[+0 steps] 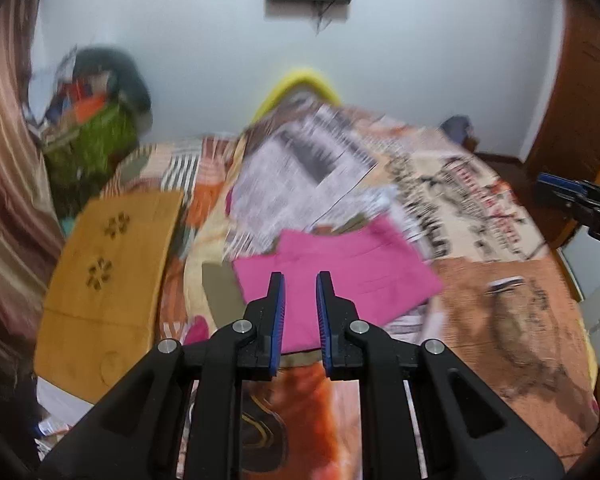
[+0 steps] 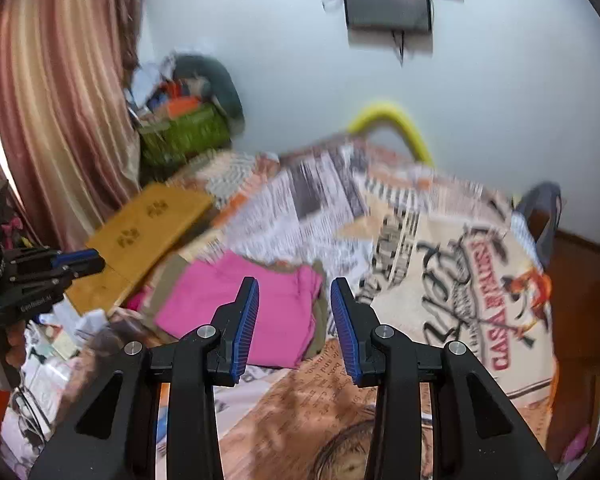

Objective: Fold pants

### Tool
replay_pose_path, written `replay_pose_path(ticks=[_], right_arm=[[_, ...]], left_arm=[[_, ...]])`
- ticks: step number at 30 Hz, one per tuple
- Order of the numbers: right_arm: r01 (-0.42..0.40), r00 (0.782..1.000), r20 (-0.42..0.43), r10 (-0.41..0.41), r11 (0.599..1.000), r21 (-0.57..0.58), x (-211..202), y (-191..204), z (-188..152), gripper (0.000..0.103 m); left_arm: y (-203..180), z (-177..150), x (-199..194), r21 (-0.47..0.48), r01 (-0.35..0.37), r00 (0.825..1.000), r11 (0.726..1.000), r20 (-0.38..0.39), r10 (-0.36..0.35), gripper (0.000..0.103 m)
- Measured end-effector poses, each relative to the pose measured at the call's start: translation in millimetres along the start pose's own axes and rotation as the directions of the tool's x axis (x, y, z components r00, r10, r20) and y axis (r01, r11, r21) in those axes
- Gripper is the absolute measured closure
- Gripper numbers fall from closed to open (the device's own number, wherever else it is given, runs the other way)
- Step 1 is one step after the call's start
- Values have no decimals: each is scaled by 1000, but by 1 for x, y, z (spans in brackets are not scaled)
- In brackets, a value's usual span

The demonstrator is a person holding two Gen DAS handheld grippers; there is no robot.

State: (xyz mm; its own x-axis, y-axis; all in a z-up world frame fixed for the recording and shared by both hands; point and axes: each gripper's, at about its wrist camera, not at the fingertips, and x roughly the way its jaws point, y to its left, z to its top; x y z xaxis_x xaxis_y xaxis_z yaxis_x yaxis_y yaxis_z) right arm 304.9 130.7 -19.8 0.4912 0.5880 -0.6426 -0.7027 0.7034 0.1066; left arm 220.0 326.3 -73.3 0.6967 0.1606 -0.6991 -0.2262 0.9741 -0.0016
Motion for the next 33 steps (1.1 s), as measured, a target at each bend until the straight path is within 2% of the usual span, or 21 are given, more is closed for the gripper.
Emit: replay_pose_path(ticks=[3, 8, 11, 15, 19, 24, 25, 26, 27, 28, 29, 30, 33], right_arm=[[-15, 997, 80, 17, 999, -29, -48, 16, 2, 69], [-30, 978, 203, 43, 997, -65, -112, 42, -1, 69], [-47, 960, 270, 66, 996, -77, -145, 56, -8, 69], [-77, 936, 338, 101, 993, -85, -179, 72, -21, 69], [-109, 914, 383, 134, 990, -86, -200, 85, -36, 69], [-102, 902, 411, 134, 990, -99, -214, 97, -56, 69], [-104, 901, 412, 136, 990, -100, -216, 100, -61, 68], [-105, 901, 413, 137, 990, -98, -218, 100, -64, 64], [-107, 899, 416, 136, 990, -93, -219, 101, -67, 59], [-106, 897, 421, 133, 990, -88, -220, 102, -69, 49], [-101, 894, 430, 127, 991, -82, -221, 102, -71, 40], [-94, 890, 440, 118, 993, -75, -223, 102, -73, 37], [-76, 890, 446, 97, 995, -66, -226, 102, -77, 26]], left_arm=[[-19, 3, -49, 6, 12, 997, 1000, 75, -13, 88], [-43, -1, -123, 4, -16, 982, 1000, 186, 15, 88], [-55, -10, -168, 2, -59, 961, 998, 270, 56, 88], [-67, -31, -217, -14, -56, 932, 998, 357, 57, 88], [-80, -55, -251, -25, -59, 902, 998, 427, 64, 88], [-91, -83, -276, -37, -48, 874, 998, 482, 60, 86], [-92, -87, -278, -38, -49, 871, 998, 488, 61, 81], [-94, -91, -280, -40, -46, 868, 998, 493, 60, 70], [-95, -95, -283, -41, -39, 865, 998, 498, 54, 64], [-95, -99, -286, -44, -29, 862, 999, 505, 47, 53], [-96, -103, -290, -50, -24, 854, 998, 518, 47, 49], [-96, -104, -291, -51, -26, 850, 998, 525, 49, 48], [-98, -110, -297, -52, -33, 843, 998, 535, 56, 36]])
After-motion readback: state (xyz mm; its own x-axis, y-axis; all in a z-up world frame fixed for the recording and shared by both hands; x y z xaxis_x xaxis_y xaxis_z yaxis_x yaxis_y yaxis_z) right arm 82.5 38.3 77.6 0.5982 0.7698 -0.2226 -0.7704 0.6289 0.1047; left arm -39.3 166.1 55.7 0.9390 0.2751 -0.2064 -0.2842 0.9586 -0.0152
